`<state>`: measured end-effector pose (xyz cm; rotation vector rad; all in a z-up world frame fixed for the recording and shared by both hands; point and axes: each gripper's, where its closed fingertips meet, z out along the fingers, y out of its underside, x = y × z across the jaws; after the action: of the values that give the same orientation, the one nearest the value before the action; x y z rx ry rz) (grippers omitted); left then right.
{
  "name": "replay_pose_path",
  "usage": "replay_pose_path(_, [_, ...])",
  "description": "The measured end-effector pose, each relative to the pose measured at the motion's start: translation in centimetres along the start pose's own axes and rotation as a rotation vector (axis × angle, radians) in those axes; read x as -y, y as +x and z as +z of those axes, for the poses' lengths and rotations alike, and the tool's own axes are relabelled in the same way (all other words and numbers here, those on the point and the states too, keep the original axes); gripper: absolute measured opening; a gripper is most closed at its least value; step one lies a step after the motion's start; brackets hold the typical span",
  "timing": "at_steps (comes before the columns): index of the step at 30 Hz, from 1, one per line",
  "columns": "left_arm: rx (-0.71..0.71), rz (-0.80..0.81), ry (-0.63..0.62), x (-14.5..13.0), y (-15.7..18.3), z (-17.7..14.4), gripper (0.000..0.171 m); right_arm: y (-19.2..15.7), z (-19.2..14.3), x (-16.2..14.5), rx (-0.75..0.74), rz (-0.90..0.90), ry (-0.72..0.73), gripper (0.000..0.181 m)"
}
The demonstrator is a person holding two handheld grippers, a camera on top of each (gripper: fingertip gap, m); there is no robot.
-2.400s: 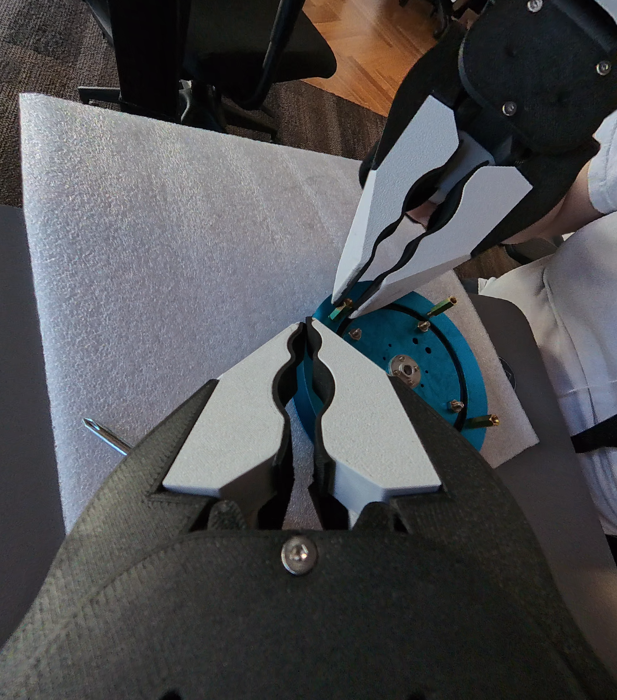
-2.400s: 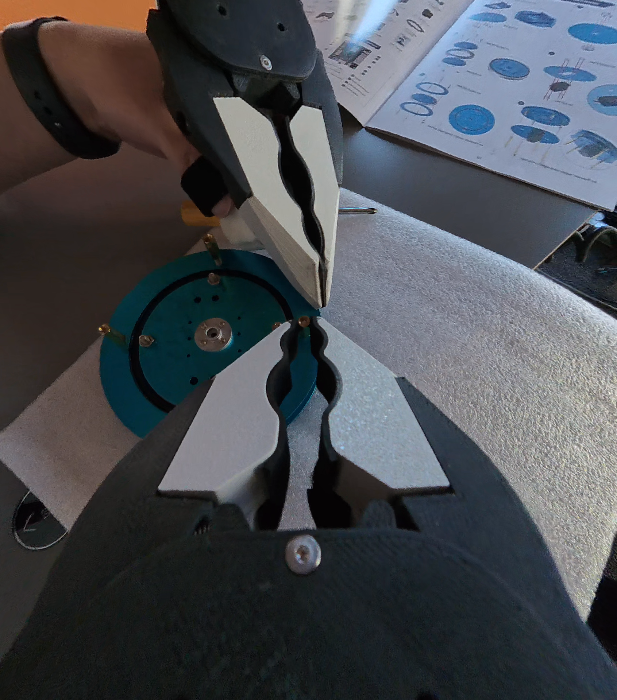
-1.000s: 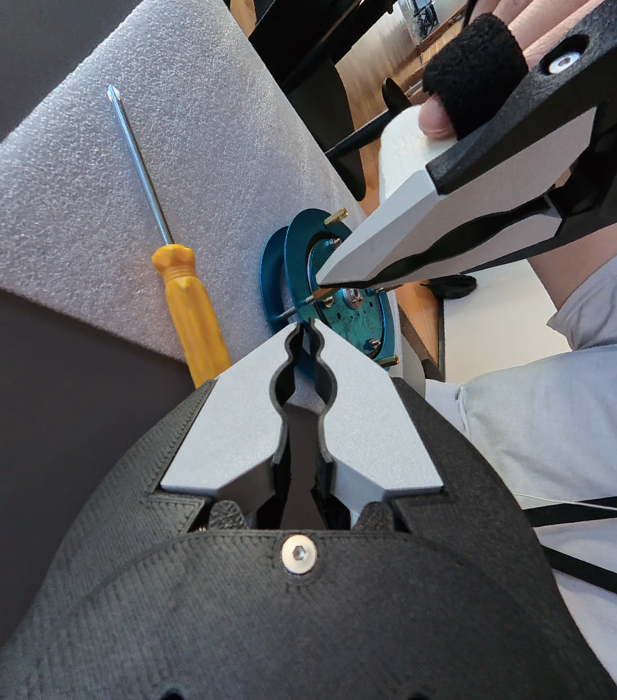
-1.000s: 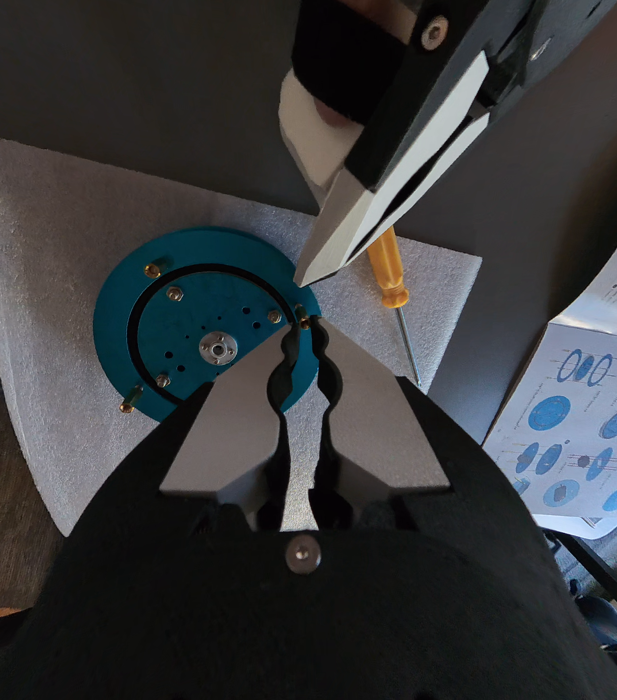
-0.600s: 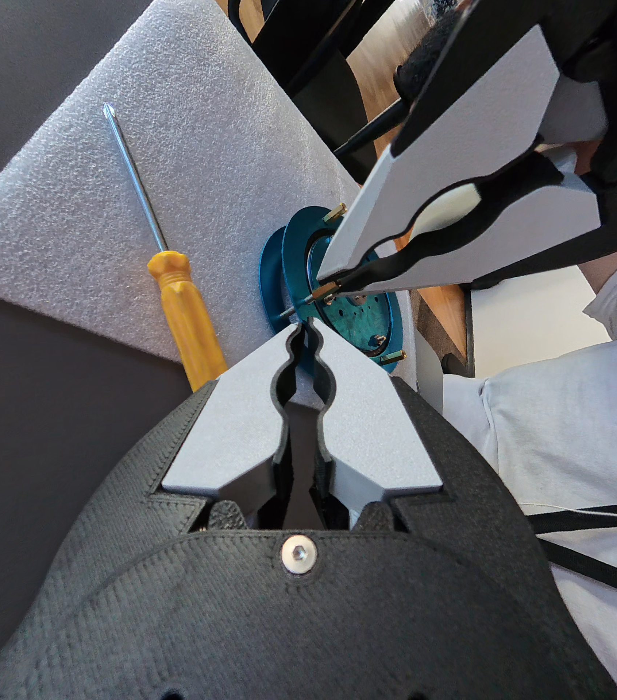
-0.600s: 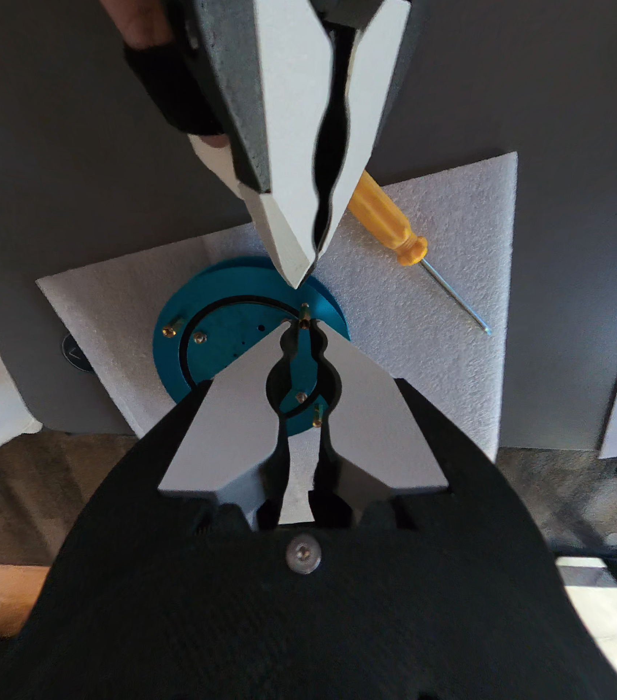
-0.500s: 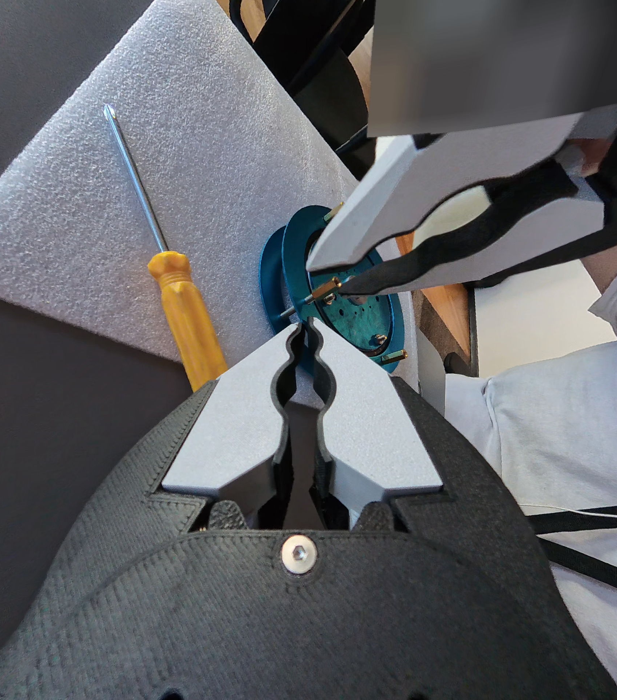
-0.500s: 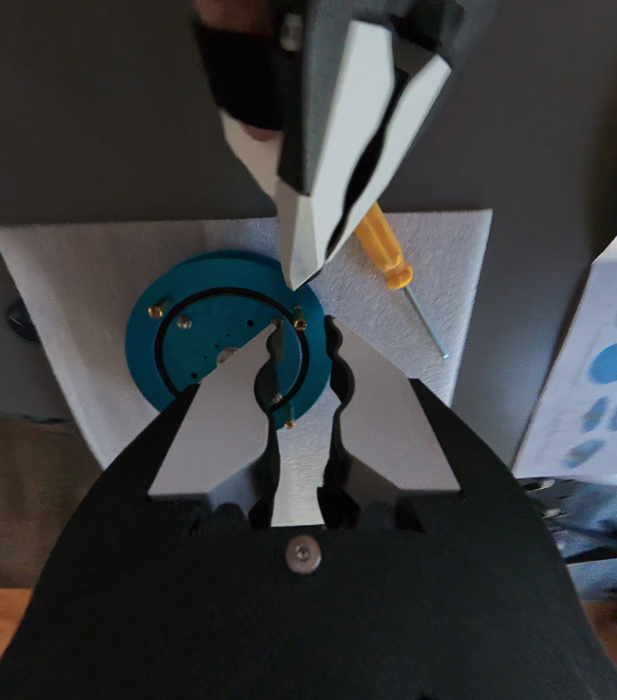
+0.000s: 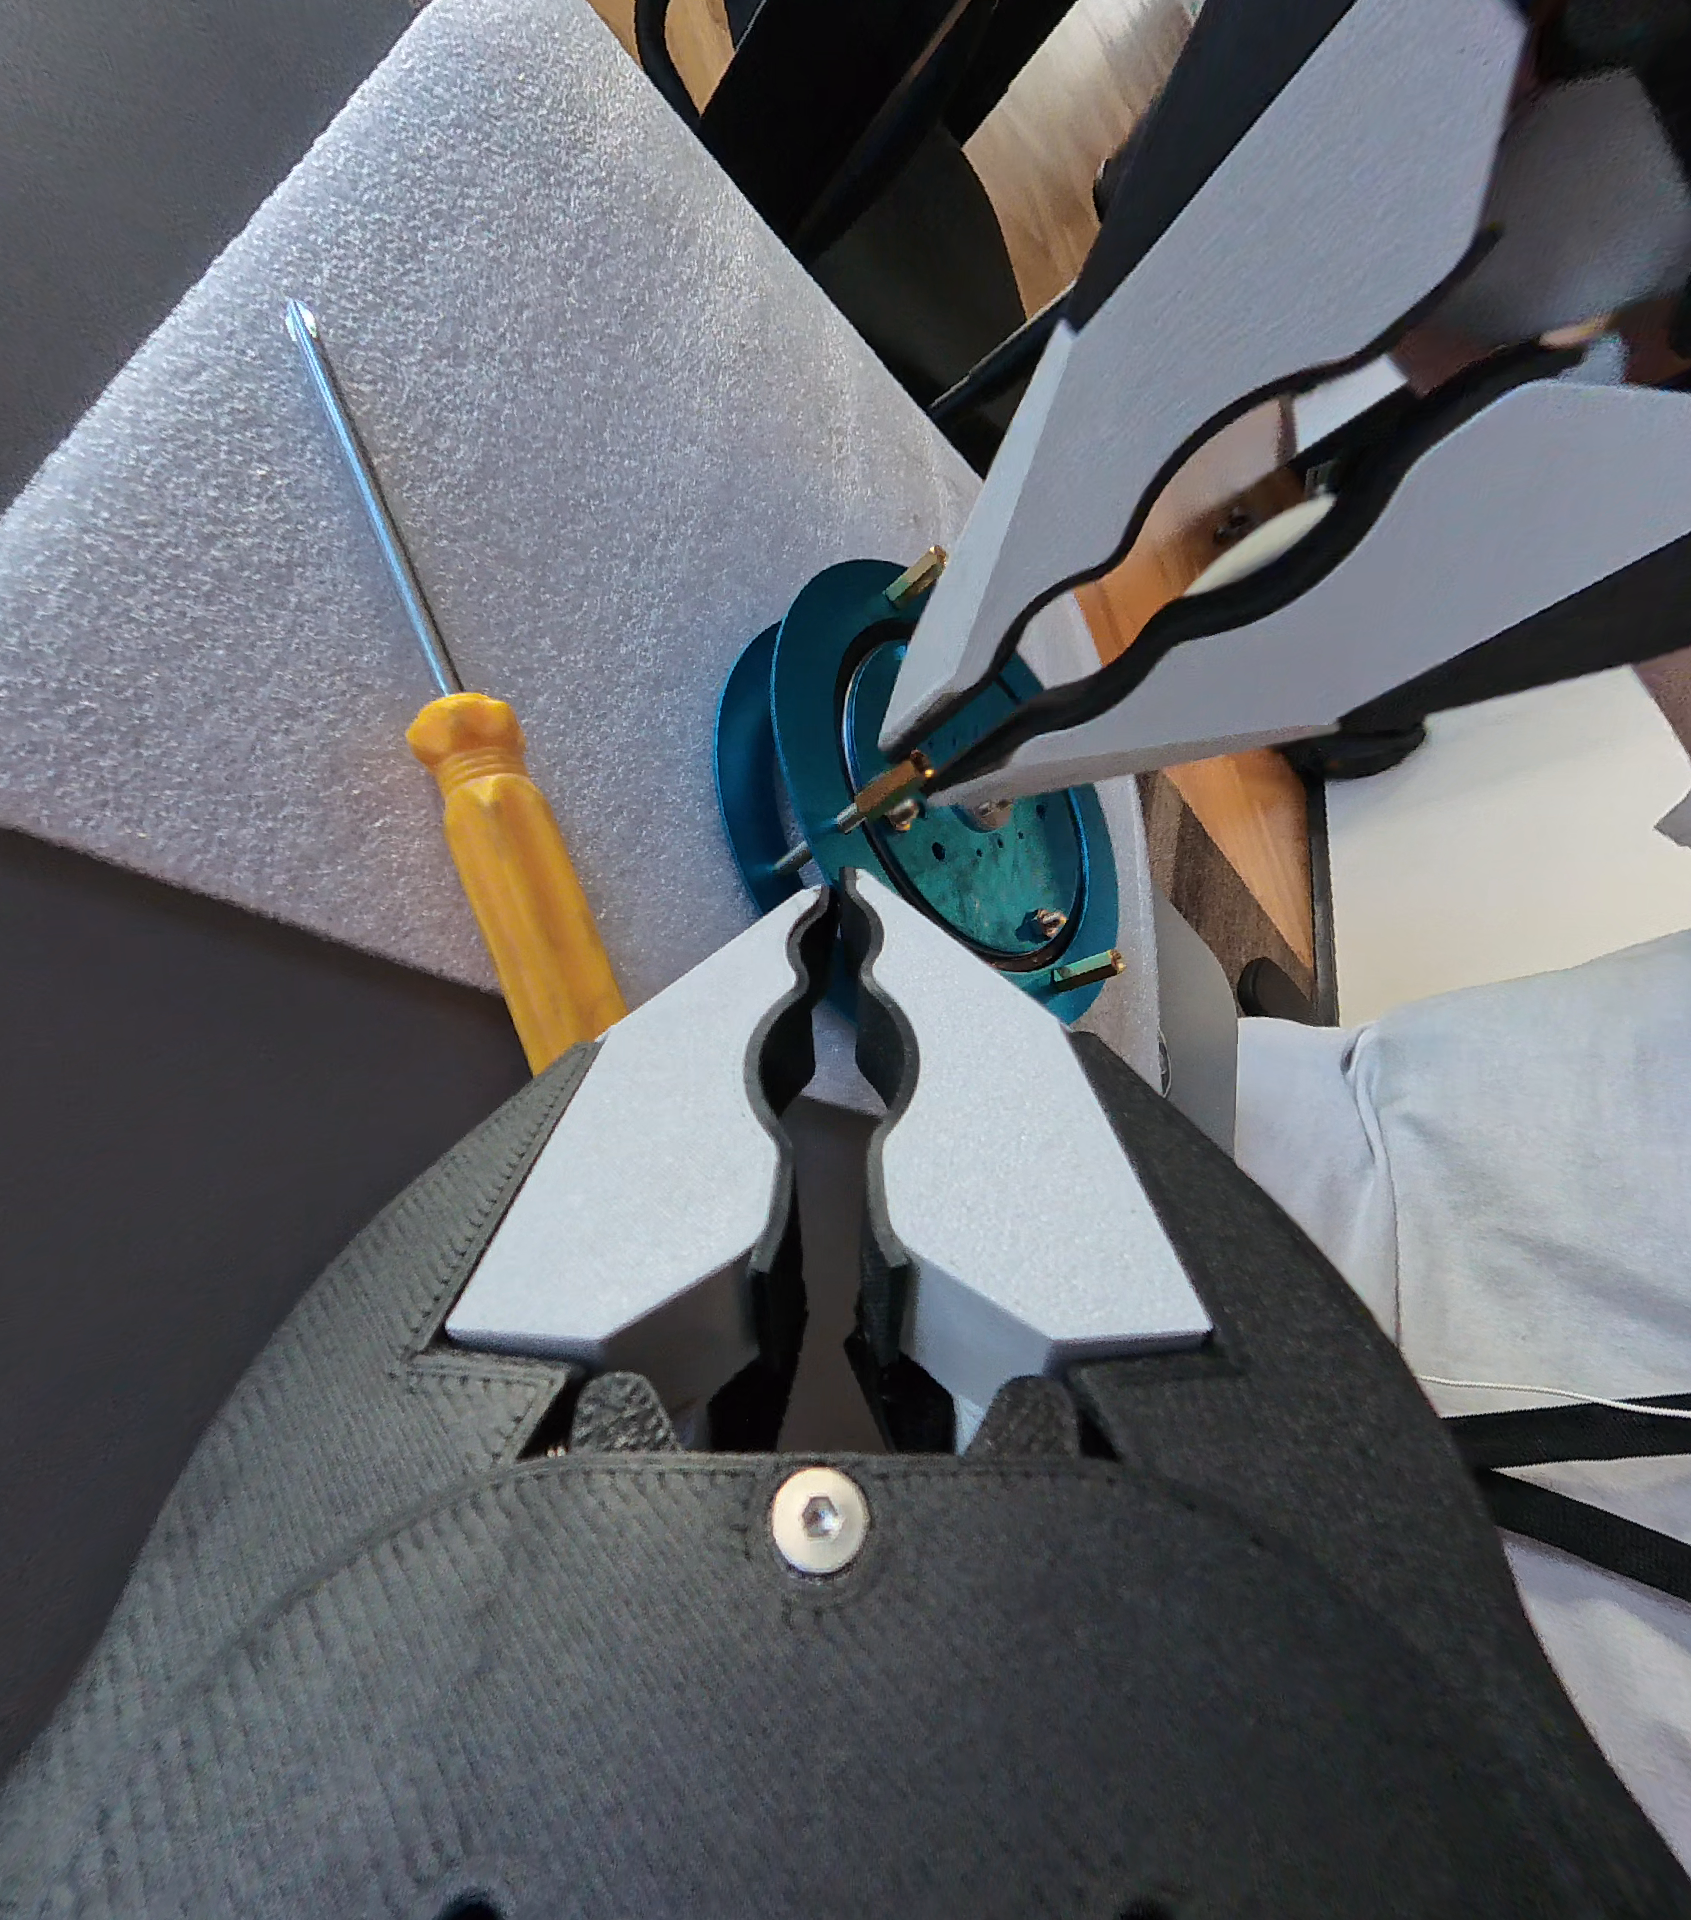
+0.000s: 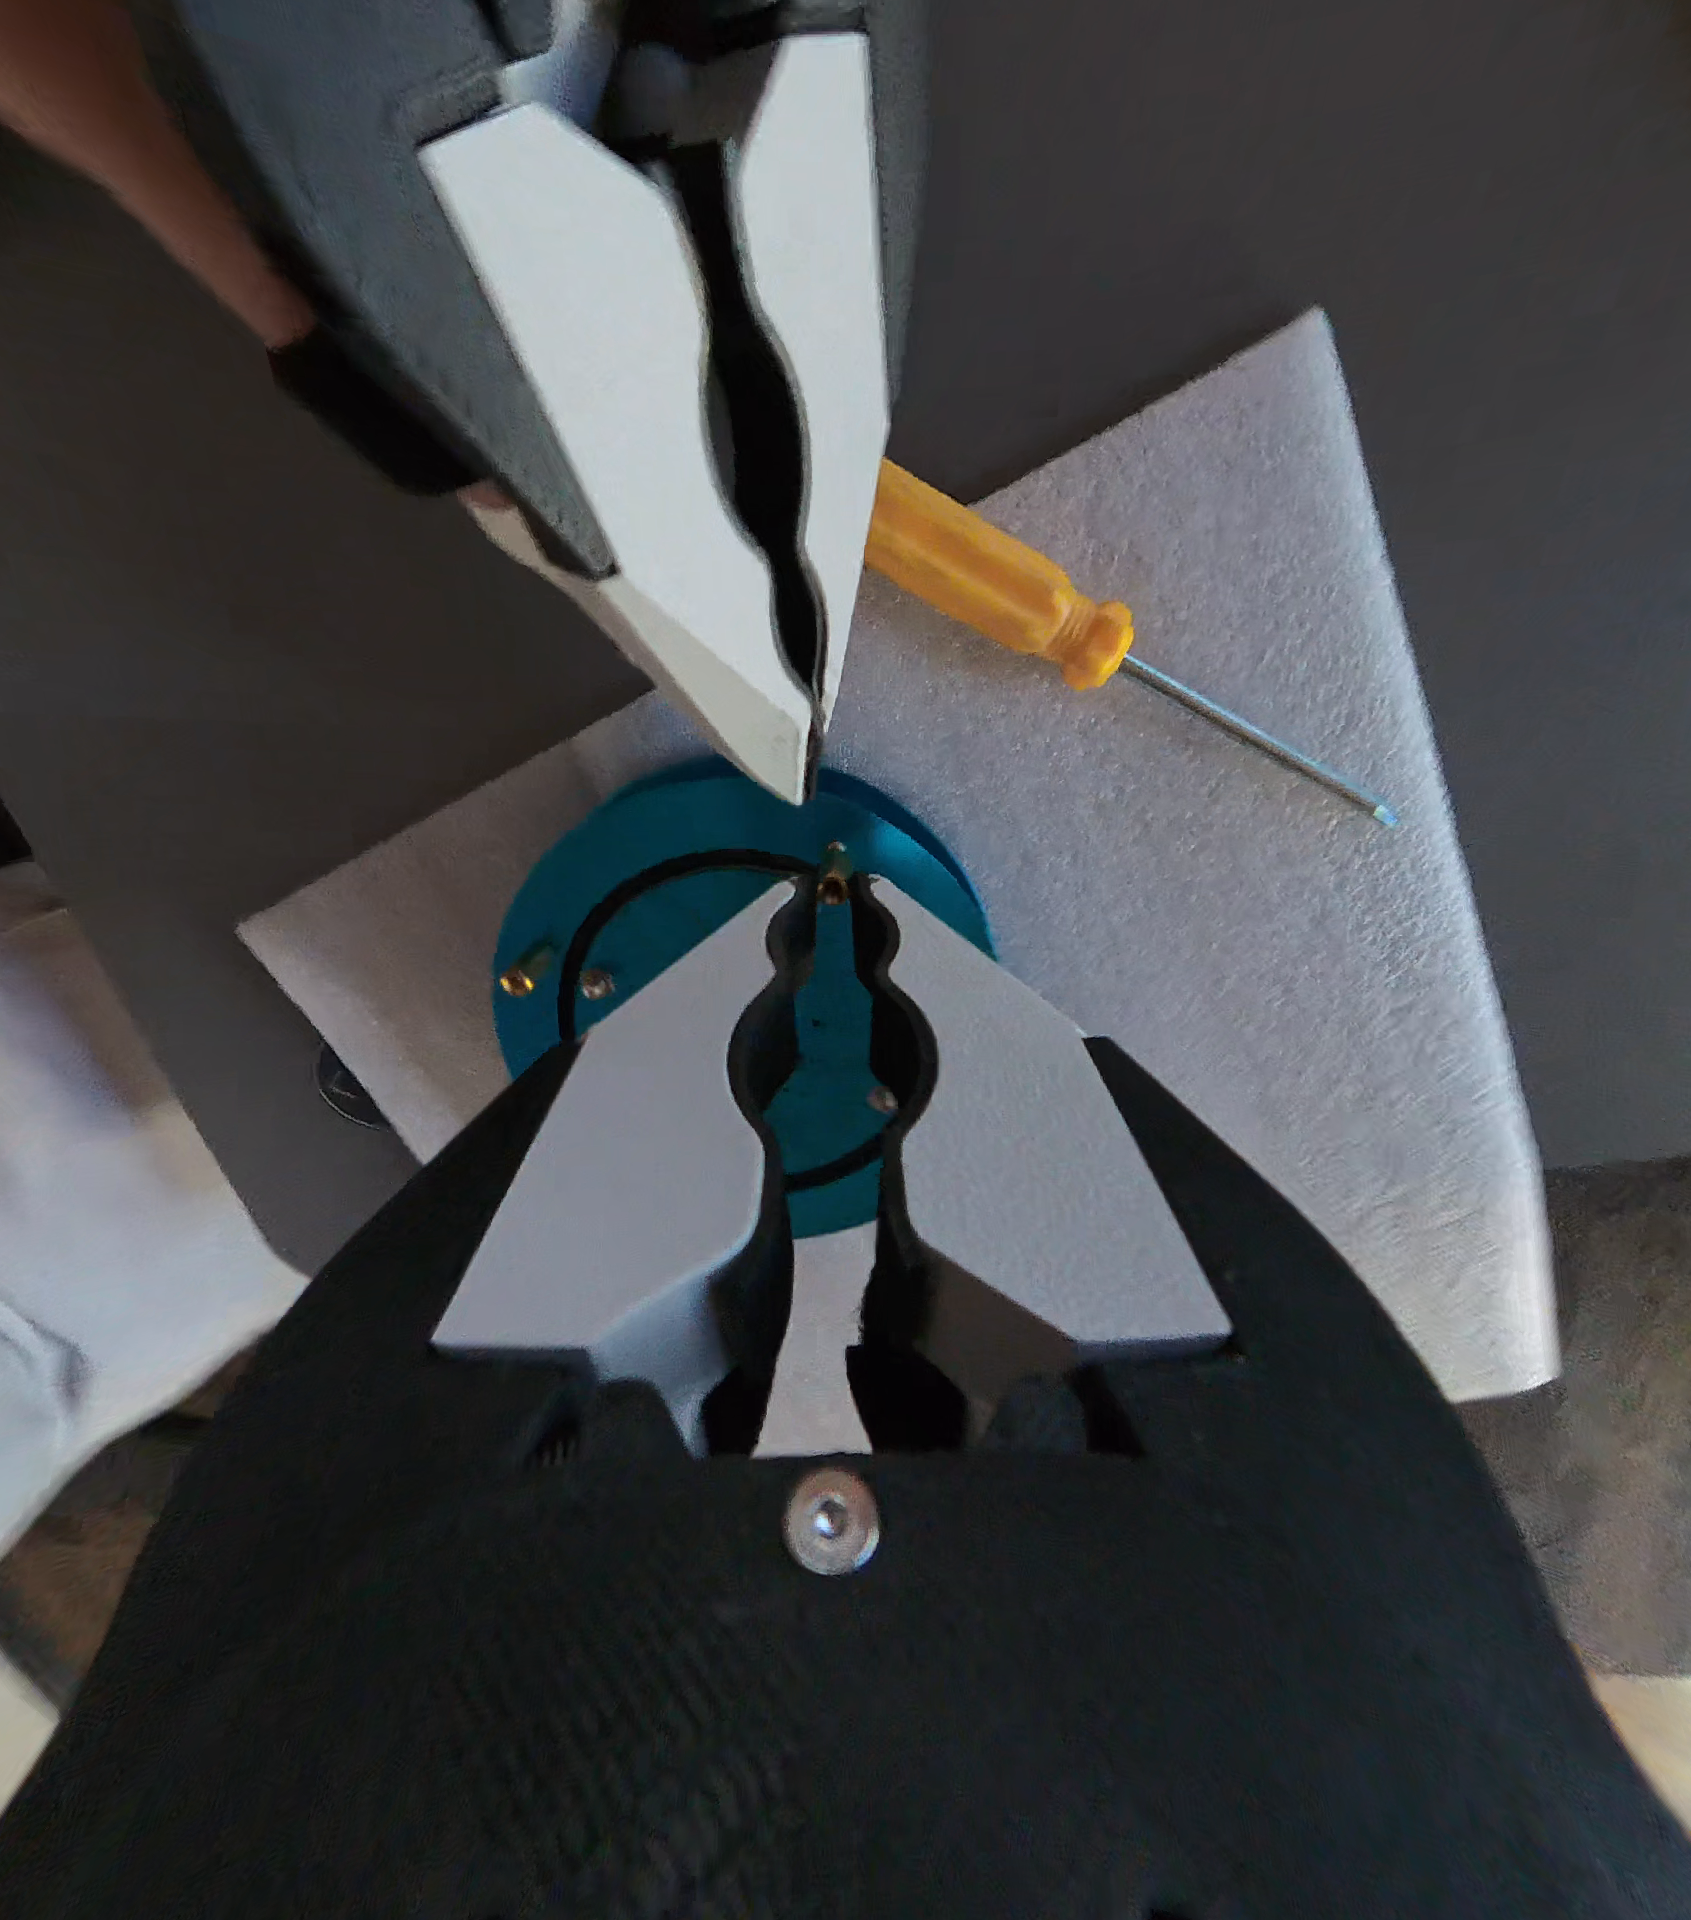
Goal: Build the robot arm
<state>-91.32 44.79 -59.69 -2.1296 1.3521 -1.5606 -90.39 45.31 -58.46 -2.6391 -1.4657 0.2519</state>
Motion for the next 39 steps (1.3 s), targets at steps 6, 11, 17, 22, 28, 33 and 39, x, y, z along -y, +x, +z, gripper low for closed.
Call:
replay_pose_path(6, [0.005, 0.007, -0.002, 0.0, -0.1, 0.0, 0.000, 0.5, 0.1, 0.1, -0.143, -0.568, 0.037, 0.018])
replay_pose_path(11, [0.014, 0.016, -0.002, 0.0, -0.1, 0.0, 0.000, -0.3, 0.4, 0.4, -0.071, -0.447, 0.040, 0.003])
replay_pose_path(17, [0.014, 0.022, -0.007, 0.0, -0.1, 0.0, 0.000, -0.9, 0.3, 1.0, 0.039, 0.082, 0.106, 0.000])
replay_pose_path(22, [0.024, 0.030, -0.010, 0.0, -0.3, 0.0, 0.000, 0.9, -0.6, 1.1, -0.086, -0.314, 0.150, 0.028])
replay_pose_path(28, [0.037, 0.041, -0.013, -0.1, -0.3, -0.1, 0.000, -0.2, 0.4, 0.4, -0.016, -0.423, 0.121, 0.005])
replay_pose_path(33, [0.044, 0.044, -0.009, 0.0, -0.5, 0.0, 0.000, 0.3, 0.4, 0.1, -0.039, 0.022, 0.124, 0.006])
replay_pose_path(39, [0.042, 0.052, -0.010, 0.0, -0.3, -0.1, 0.000, 0.5, 0.2, 0.3, -0.111, -0.026, 0.190, 0.013])
